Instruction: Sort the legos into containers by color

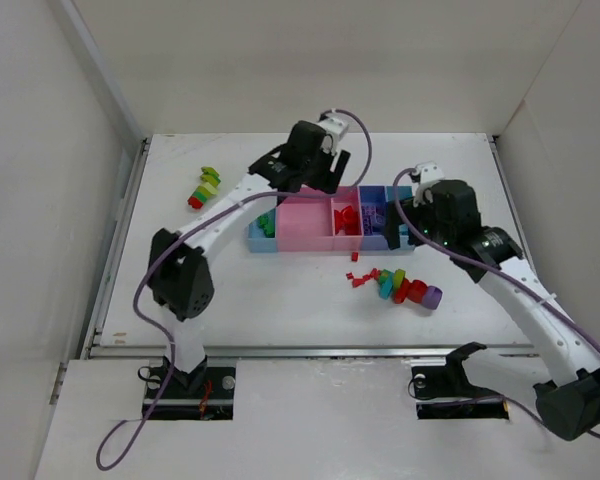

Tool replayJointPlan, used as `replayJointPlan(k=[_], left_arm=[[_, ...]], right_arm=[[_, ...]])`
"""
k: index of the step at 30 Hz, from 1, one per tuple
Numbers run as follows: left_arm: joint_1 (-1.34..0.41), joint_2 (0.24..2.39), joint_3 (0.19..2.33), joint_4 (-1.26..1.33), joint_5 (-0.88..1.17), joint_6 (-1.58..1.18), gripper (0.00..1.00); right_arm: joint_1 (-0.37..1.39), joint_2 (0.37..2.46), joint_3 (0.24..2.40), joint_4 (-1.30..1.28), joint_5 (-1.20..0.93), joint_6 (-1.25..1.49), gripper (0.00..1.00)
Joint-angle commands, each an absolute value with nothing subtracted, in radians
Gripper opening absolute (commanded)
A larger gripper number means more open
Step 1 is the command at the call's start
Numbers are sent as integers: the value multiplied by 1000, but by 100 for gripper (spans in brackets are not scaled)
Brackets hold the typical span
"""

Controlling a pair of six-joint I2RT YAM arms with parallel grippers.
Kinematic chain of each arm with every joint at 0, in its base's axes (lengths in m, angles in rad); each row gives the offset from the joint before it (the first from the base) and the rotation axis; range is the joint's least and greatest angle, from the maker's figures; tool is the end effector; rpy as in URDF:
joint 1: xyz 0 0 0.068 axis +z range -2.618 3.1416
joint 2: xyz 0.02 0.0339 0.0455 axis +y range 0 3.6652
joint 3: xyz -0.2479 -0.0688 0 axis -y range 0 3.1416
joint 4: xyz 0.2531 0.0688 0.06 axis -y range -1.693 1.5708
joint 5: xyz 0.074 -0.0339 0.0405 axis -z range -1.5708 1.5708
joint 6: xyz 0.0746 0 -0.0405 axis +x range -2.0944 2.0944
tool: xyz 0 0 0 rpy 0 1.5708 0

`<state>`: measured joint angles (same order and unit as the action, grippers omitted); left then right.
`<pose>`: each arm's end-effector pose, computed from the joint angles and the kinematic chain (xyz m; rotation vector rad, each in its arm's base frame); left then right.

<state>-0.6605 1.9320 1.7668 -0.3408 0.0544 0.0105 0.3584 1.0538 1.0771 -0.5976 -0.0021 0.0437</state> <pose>0.3900 -0.3081 0.2910 0.7258 1.9788 -0.4508 0.2564 0.0962 0.3142 -0.3388 2.1276 0.2363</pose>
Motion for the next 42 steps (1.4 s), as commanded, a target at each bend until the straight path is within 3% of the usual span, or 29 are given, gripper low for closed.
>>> replayJointPlan(k=[1,4,9,17,23,27,35,39,42], left_arm=[[-630,1728,1760,-400,-213,32,68],[-611,1600,1619,-411,-379,8,68],[-577,1419,1410,-399,-436,17,69],[-414,1201,1183,-379,-339,-63,71],[-347,1033,991,-344,-258,-86,71],[-301,962,956,-330,-220,-86,71],[-212,874,917,-330,-117,-120,71],[-202,856,908,-330,-69,-140,71],[-193,847,908,-330,-57,-149,71]], right_arm=[[475,1069,1022,-572,121,193,100],[558,1098,993,-502,163,330,100],[650,1263,1023,-529,213,428,100],[660,1353,904,-307,209,538,76],[678,1471,913,-273,238,516,69],[689,1548,952,-273,290,495,62],[722,1611,988,-272,389,538,62],[744,1666,988,-262,437,598,52],[753,1689,999,-250,463,629,51]])
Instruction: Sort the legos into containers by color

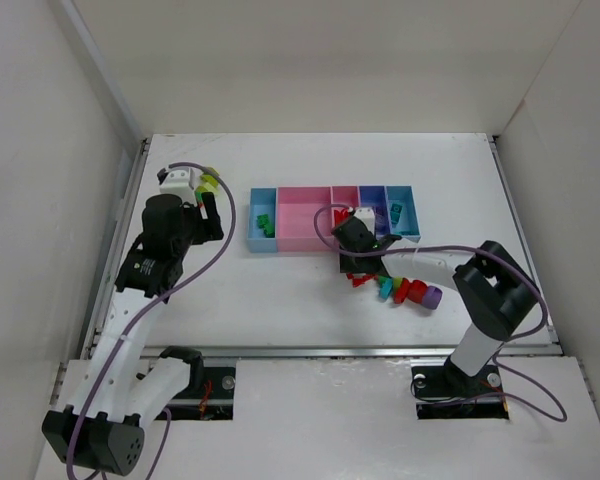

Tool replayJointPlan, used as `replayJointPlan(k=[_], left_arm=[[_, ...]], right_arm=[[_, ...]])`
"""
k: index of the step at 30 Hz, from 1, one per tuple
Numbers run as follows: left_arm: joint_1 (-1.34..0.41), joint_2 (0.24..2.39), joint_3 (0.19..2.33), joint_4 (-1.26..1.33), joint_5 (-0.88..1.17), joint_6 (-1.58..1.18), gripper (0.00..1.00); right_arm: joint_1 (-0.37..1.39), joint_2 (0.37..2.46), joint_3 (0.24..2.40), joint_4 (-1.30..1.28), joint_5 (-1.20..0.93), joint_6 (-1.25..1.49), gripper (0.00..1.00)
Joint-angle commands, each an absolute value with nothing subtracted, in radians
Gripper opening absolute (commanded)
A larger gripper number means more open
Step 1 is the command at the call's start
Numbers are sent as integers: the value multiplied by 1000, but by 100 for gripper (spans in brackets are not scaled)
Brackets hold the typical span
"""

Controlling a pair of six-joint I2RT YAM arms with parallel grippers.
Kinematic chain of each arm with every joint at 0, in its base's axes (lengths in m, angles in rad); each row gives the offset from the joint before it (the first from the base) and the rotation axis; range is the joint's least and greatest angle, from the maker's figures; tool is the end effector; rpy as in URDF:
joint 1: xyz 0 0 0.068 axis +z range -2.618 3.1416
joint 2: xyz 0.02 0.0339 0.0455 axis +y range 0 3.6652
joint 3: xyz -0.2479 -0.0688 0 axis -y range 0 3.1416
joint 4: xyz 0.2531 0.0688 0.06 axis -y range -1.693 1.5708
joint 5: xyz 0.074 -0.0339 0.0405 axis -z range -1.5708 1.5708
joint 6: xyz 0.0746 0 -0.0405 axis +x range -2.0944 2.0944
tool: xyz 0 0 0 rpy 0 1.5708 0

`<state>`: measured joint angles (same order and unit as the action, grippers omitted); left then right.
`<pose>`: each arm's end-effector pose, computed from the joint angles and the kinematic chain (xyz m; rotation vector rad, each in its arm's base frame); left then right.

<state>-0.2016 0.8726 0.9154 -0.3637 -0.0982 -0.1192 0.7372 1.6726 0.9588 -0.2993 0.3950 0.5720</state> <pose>0.2480 -0.0432 0.3274 0.0109 1.8920 -0.1261 0.2795 0.2150 0.1186 -0.0627 2.4701 0.0384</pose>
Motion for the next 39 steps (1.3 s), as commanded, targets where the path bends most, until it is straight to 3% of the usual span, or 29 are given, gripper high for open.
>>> replayJointPlan(k=[1,12,15,16,17,19,20,28,33,39], left_arm=[[-184,847,908,-330,-57,-149,71],[-153,838,899,-321,-28,-158,71],[-153,838,899,-321,-28,-158,71],[-153,838,899,-321,-28,-158,71],[-144,838,899,-321,-28,-158,71],[-144,828,899,-321,-28,-158,71],[-144,828,899,-321,-28,-158,71],[-126,819,890,-311,-28,-158,72],[-115,819,890,-302,-28,-158,72],[-115,819,890,-302,-18,-158,72]], right_arm=[[753,1700,999,-241,480,638,51],[753,1744,1018,-222,548,670,50],[753,1767,1037,-222,548,670,44],[753,1767,1037,-222,537,670,41],[753,1767,1037,-222,537,670,29],[753,1767,1037,-222,537,670,14],[753,1767,1037,-222,537,670,1],[853,1638,999,-245,457,513,0],[877,1444,997,-239,517,500,0],[732,1508,1083,-198,430,453,0]])
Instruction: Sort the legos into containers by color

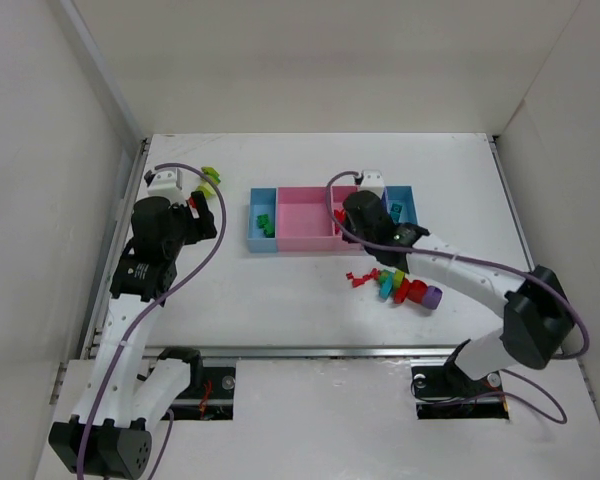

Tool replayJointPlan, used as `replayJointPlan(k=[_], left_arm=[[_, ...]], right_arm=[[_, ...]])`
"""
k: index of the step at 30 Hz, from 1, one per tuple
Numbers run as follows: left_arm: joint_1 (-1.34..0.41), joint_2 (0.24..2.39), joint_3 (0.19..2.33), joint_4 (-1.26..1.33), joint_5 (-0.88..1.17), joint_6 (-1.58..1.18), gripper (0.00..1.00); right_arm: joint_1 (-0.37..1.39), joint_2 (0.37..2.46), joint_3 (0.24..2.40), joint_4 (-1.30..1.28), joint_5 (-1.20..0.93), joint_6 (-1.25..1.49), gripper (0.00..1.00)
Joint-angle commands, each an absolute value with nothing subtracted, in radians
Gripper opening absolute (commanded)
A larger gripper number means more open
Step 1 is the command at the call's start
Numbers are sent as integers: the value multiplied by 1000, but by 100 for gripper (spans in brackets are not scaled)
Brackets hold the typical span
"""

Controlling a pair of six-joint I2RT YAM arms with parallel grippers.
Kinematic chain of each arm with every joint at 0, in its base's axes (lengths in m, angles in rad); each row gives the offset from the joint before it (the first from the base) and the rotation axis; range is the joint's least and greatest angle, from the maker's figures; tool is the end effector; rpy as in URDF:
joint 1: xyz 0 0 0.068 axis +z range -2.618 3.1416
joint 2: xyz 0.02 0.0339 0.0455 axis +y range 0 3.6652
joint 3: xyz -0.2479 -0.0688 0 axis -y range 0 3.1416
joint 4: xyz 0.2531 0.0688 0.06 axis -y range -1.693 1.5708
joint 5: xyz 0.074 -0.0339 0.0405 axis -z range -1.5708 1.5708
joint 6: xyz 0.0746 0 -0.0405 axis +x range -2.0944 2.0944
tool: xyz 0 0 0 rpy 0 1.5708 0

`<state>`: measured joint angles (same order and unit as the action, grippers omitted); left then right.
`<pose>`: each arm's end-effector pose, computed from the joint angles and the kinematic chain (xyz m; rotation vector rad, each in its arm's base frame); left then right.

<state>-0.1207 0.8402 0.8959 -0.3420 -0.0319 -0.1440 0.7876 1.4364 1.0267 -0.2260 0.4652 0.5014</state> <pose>0.2449 -0.0273 0.3302 -0.0439 1.8593 -0.1542 0.2749 0.2287 0.2299 -0.0515 2.1392 0.2421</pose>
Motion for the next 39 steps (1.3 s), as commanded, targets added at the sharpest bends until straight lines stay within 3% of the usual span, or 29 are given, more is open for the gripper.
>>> replayJointPlan(k=[1,9,10,12,13,16,21,32,36,37,39], left_arm=[[-115,819,890,-302,-18,-158,72],[-106,808,881,-293,-9,-158,72],[-97,808,881,-293,-9,-158,72],[-97,799,871,-293,-9,-158,72],[-97,799,871,-293,-9,-158,72],[-97,799,871,-293,0,-158,72],[-97,799,871,-284,0,-158,72],[-97,799,853,-275,9,-158,72],[-97,799,853,-275,9,-158,72],[-97,799,853,-275,9,-158,72],[-97,790,853,-275,9,-158,72]], right_arm=[[718,1572,1138,-210,417,442,0],[641,1736,1290,-250,373,397,0],[632,1736,1305,-250,373,397,4],[617,1747,1316,-273,373,411,17],[605,1747,1316,-273,373,411,35],[604,1756,1325,-273,339,393,62],[604,1746,1325,-322,307,350,74],[604,1707,1322,-331,224,261,73],[604,1753,1345,-341,186,261,51],[604,1753,1354,-353,186,261,39],[604,1779,1355,-365,186,272,30]])
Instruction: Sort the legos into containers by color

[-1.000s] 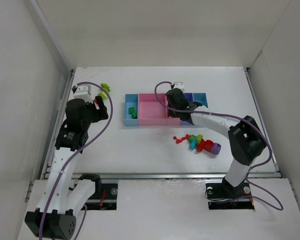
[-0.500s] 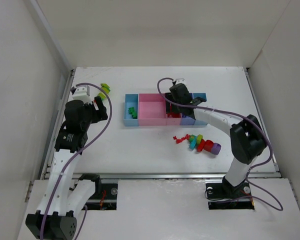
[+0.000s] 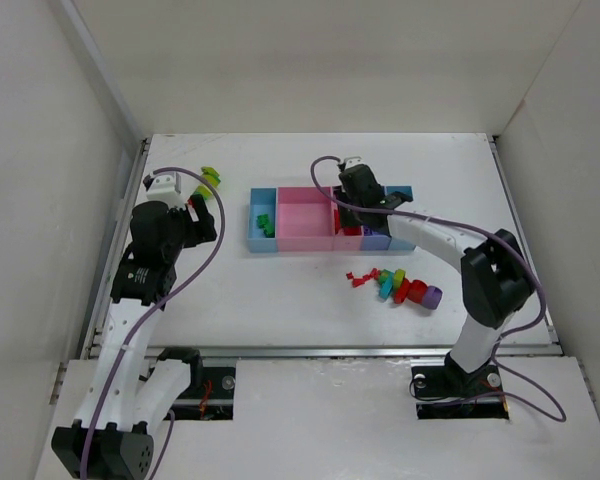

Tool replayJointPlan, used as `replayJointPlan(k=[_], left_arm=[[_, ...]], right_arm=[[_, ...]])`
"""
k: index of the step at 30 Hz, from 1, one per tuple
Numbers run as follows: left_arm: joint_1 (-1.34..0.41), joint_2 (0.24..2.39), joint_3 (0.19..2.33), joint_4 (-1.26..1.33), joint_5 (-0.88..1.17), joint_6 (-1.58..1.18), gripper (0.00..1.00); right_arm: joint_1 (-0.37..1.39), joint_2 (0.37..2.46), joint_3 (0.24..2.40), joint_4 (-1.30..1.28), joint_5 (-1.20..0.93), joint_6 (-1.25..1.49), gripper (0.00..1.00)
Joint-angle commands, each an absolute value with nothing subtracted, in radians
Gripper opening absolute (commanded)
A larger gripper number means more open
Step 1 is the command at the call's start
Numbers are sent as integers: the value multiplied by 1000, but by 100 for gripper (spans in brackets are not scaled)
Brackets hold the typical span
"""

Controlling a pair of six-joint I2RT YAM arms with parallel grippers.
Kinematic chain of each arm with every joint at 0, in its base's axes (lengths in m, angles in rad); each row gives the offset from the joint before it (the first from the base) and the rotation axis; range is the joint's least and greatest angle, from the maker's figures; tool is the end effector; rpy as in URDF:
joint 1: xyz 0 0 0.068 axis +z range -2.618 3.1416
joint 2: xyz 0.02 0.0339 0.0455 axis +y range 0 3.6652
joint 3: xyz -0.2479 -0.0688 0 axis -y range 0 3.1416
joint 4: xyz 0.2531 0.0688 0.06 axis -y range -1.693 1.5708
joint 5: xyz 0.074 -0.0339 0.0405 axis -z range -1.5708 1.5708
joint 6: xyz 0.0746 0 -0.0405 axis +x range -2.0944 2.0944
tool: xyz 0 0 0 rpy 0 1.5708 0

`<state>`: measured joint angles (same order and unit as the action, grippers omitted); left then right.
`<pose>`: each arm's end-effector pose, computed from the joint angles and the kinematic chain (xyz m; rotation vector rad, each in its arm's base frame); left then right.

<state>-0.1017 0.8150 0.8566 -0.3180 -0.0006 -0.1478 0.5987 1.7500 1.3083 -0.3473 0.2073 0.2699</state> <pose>0.2421 -0.0247 0.3238 -0.0431 1.8502 -0.1735 0.3574 0.2253 0.1992 -0.2845 2.3286 0.1852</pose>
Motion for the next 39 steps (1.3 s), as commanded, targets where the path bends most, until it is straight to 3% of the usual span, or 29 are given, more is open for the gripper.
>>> replayJointPlan(k=[1,4,5,8,12,15,20,27,39], left_arm=[[-97,790,853,-275,9,-158,73],[-97,790,853,-275,9,-158,73],[-97,790,853,-275,9,-158,73],[-97,790,853,-275,9,-158,73],[-88,790,853,-275,9,-158,73],[-87,790,853,-275,9,-158,73],[-87,790,853,-275,20,-167,73],[-87,799,853,-275,40,-167,73],[-78,799,862,-284,40,-176,73]], right_arm=[[604,1779,1355,-365,195,272,28],[595,1779,1355,-365,195,284,31],[595,1766,1355,-365,195,284,38],[595,1712,1345,-365,157,267,46],[684,1623,1286,-397,167,174,71],[712,1605,1203,-506,117,150,78],[712,1615,1112,-528,-55,112,78],[712,1706,1123,-528,-28,123,75],[712,1761,1094,-476,-8,166,57]])
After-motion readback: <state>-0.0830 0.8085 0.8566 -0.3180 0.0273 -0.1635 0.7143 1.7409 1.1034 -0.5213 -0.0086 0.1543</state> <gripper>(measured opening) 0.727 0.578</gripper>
